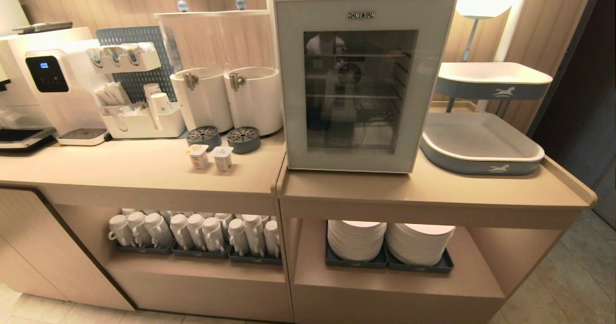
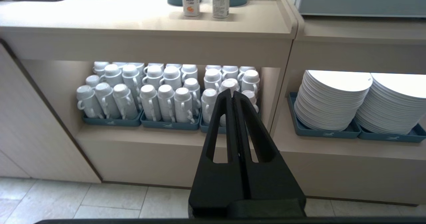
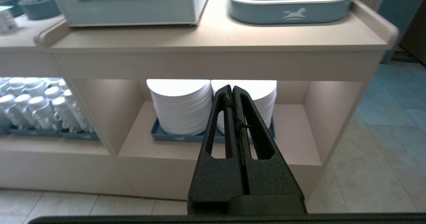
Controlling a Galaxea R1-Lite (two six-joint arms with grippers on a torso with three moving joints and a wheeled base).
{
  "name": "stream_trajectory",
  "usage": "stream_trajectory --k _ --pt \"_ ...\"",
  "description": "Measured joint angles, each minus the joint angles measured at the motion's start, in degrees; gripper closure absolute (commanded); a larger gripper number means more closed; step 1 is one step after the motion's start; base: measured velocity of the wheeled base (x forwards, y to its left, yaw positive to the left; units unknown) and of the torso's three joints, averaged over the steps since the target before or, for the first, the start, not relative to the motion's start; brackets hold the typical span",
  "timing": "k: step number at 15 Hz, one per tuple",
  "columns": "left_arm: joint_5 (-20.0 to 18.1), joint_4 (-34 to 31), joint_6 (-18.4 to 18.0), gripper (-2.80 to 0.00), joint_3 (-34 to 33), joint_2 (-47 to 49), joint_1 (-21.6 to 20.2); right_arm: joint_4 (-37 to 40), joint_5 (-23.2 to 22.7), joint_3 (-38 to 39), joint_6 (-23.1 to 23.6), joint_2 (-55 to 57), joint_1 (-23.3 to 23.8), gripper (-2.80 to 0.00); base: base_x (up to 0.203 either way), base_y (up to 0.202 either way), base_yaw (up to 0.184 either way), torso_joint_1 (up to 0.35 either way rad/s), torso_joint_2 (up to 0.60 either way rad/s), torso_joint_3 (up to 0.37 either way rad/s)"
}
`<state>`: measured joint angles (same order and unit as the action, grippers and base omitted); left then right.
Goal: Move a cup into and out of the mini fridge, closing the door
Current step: Open the freezer door
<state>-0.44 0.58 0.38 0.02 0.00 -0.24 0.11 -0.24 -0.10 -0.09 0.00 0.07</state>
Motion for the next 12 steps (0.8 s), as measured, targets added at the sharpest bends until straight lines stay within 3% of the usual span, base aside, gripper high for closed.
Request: stream_trajectory --k 2,10,12 --pt "-0.02 -0.25 -0.02 0.0 0.02 0.0 0.02 0.0 0.02 0.0 -0.01 0.0 0.04 0.0 0.039 0.0 -0.002 0.001 0.0 0.001" --pt "0.0 -0.17 -0.04 0.0 0.07 0.0 0.02 -0.02 0.0 0.0 0.01 0.0 0.0 0.0 0.186 0.0 0.0 0.004 0.0 0.002" --pt "0.0 0.12 -0.16 0.0 0.05 0.0 0.0 0.03 0.0 0.0 0.01 0.0 0.0 0.0 0.054 0.0 0.0 0.006 0.0 -0.001"
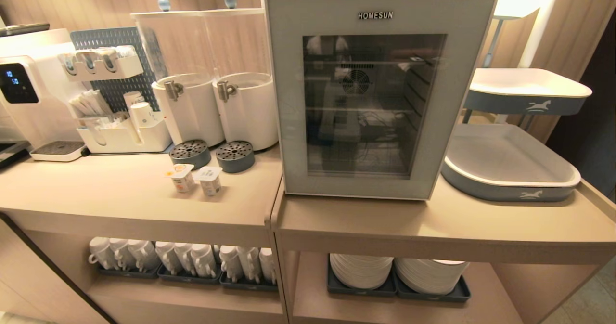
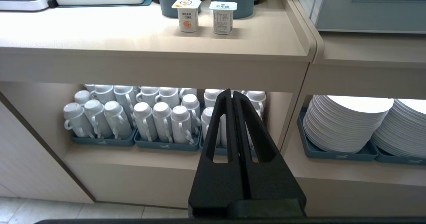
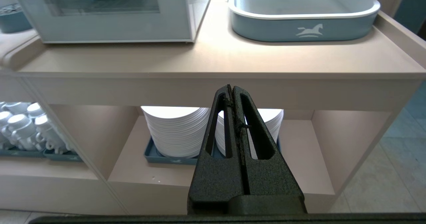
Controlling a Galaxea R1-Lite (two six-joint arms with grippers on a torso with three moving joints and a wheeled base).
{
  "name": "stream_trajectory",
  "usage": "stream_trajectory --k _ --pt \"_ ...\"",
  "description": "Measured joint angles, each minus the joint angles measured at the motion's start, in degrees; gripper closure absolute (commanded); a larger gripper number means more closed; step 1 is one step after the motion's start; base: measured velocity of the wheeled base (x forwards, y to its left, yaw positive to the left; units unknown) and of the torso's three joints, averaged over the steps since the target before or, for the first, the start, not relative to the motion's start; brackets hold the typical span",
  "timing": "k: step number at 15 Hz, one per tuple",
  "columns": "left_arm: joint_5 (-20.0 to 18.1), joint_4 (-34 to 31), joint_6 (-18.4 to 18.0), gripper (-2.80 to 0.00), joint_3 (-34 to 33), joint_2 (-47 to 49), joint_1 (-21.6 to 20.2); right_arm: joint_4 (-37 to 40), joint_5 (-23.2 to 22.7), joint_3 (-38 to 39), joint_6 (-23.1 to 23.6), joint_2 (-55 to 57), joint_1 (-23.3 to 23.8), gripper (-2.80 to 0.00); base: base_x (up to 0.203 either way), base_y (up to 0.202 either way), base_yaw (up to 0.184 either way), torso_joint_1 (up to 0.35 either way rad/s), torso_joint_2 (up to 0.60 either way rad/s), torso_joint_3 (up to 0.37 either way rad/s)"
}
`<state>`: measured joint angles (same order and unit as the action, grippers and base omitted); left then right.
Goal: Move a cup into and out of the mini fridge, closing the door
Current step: Open the freezer door
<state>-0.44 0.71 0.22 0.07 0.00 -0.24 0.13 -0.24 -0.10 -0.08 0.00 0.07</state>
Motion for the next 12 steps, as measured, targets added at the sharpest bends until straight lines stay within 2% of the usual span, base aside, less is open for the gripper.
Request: stream_trajectory --k 3,5,7,9,11,12 --pt "0.33 -0.44 -0.46 0.0 1.18 0.0 0.02 -0.03 0.01 0.0 0.03 0.0 0.03 0.0 0.0 0.0 0.0 0.0 0.0 0.0" --pt "0.69 -2.89 -0.74 0.0 8.61 0.32 0.0 -0.02 0.0 0.0 0.01 0.0 0.0 0.0 0.0 0.0 0.0 0.0 0.0 0.0" --pt "0.3 -9.49 -0.46 0.0 24.82 2.06 0.15 -0.06 0.01 0.0 0.08 0.0 0.0 0.0 0.0 0.0 0.0 0.0 0.0 0.0" --pt "-0.44 -18.16 0.88 0.0 45.57 6.65 1.84 -0.04 0.02 0.0 0.07 0.0 0.0 0.0 0.0 0.0 0.0 0.0 0.0 0.0" --pt "1.17 -28.18 3.56 0.0 67.2 16.19 7.61 -0.04 0.0 0.0 0.08 0.0 0.0 0.0 0.0 0.0 0.0 0.0 0.0 0.0" --pt "3.12 -32.4 4.72 0.0 74.7 21.65 11.43 -0.04 0.0 0.0 0.08 0.0 0.0 0.0 0.0 0.0 0.0 0.0 0.0 0.0"
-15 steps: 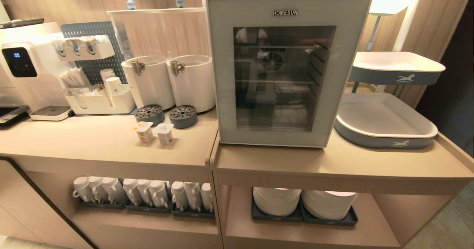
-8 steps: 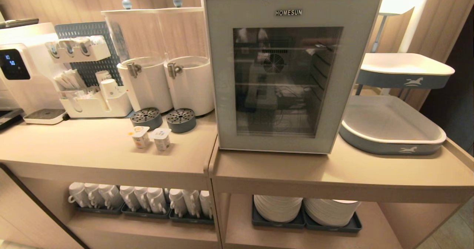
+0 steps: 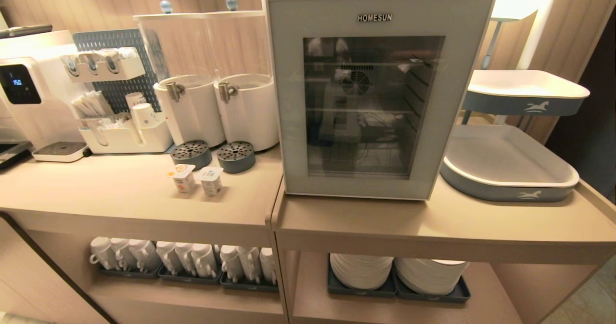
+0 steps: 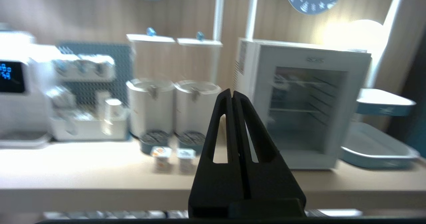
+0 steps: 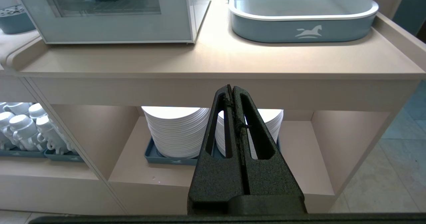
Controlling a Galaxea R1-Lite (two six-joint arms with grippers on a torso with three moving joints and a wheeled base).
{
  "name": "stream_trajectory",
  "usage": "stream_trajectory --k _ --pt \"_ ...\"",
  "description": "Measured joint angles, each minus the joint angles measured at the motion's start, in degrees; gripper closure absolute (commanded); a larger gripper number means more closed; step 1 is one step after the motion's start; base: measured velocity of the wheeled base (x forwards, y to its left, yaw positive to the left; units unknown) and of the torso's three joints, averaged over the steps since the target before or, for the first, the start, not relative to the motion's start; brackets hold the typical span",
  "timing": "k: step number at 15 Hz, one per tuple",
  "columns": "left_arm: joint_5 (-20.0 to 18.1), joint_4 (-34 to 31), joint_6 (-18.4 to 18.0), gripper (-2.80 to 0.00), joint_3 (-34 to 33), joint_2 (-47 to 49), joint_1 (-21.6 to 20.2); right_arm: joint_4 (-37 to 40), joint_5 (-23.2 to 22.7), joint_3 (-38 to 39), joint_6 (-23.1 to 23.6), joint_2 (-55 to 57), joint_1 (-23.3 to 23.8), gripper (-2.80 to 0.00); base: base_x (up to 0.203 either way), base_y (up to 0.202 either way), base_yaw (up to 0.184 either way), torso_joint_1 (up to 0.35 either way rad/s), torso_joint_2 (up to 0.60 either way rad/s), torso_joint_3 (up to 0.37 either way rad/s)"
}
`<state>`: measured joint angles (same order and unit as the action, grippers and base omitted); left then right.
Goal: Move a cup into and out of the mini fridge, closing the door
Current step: Open the freezer door
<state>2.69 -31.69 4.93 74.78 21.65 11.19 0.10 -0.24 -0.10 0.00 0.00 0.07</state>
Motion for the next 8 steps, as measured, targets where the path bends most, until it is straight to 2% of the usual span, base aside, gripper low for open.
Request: stream_trajectory --k 2,4,6,7,8 --pt "5.03 -7.62 2.52 0.0 12.21 13.15 8.08 0.0 0.02 0.0 0.0 0.0 0.0 0.0 0.0 0.0 0.0 0.0 0.0 0.0" --pt "7.33 -11.48 5.71 0.0 19.14 25.65 13.01 -0.02 0.02 0.0 0.05 0.0 0.0 0.0 0.0 0.0 0.0 0.0 0.0 0.0" --pt "3.65 -12.61 8.93 0.0 22.08 37.17 14.29 -0.01 0.02 0.0 0.05 0.0 0.0 0.0 0.0 0.0 0.0 0.0 0.0 0.0" --pt "-0.96 -11.38 9.72 0.0 22.2 42.19 12.36 0.0 0.0 0.0 0.05 0.0 0.0 0.0 0.0 0.0 0.0 0.0 0.0 0.0" --pt "-7.73 -9.33 9.69 0.0 20.81 46.06 8.32 0.0 0.02 0.0 0.05 0.0 -0.02 0.0 0.0 0.0 0.0 0.0 0.0 0.0"
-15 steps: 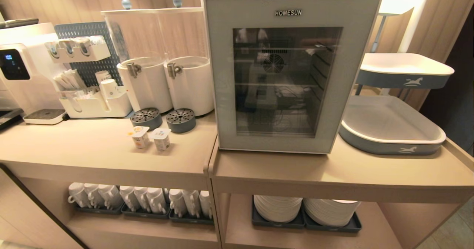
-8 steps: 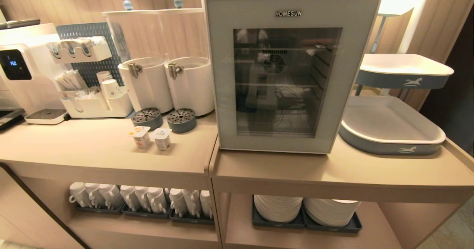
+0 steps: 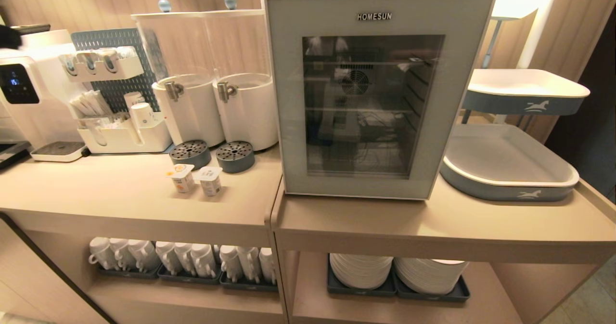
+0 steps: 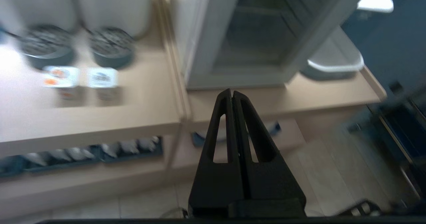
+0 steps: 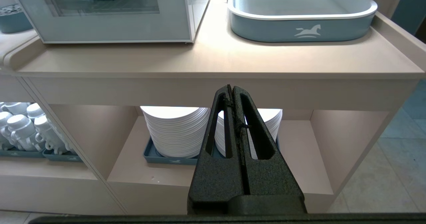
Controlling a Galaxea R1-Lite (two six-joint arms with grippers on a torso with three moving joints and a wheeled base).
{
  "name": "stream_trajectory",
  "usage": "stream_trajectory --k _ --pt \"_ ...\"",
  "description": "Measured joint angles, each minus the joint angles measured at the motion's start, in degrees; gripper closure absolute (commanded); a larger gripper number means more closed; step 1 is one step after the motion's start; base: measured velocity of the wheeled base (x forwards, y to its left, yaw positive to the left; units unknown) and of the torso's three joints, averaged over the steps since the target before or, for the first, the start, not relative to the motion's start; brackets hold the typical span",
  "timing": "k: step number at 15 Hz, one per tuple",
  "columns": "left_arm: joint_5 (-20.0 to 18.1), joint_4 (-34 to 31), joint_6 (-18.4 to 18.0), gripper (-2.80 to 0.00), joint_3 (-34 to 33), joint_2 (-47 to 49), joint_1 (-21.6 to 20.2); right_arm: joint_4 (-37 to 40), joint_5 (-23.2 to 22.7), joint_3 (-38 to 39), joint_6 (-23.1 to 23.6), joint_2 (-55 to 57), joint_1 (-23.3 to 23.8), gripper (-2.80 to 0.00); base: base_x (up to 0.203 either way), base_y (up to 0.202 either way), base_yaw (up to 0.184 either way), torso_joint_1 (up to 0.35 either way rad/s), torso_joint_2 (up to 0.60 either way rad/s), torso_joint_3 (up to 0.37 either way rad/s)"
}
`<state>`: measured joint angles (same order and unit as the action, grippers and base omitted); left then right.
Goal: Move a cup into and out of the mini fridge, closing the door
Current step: Open the freezer door
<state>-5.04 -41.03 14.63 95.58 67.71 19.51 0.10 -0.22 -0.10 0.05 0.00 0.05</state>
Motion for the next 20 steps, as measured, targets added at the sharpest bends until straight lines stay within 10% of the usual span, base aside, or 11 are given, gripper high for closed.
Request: stream_trajectory --k 5,8,9,14,20 --pt "-42.86 23.5 -14.13 0.0 -27.87 8.59 -23.3 0.0 0.01 0.0 0.0 0.0 0.02 0.0 0.0 0.0 0.0 0.0 0.0 0.0" --pt "-63.75 43.25 -22.8 0.0 -37.17 16.29 -29.95 0.0 -0.02 0.0 -0.04 0.0 0.06 0.0 0.0 0.0 0.0 0.0 0.0 0.0" --pt "-67.65 48.33 -23.97 -2.8 -37.22 19.3 -30.29 0.0 0.0 0.0 -0.05 0.0 0.06 0.0 0.0 0.0 0.0 0.0 0.0 0.0" --pt "-67.61 63.26 -24.88 -2.8 -27.53 34.31 -25.37 -0.02 -0.01 0.0 -0.05 0.0 -0.02 0.0 0.0 0.0 0.0 0.0 0.0 0.0" --pt "-66.67 65.97 -21.52 -2.8 -5.9 50.95 -18.94 0.0 -0.02 0.0 -0.1 0.0 -0.03 0.0 0.0 0.0 0.0 0.0 0.0 0.0"
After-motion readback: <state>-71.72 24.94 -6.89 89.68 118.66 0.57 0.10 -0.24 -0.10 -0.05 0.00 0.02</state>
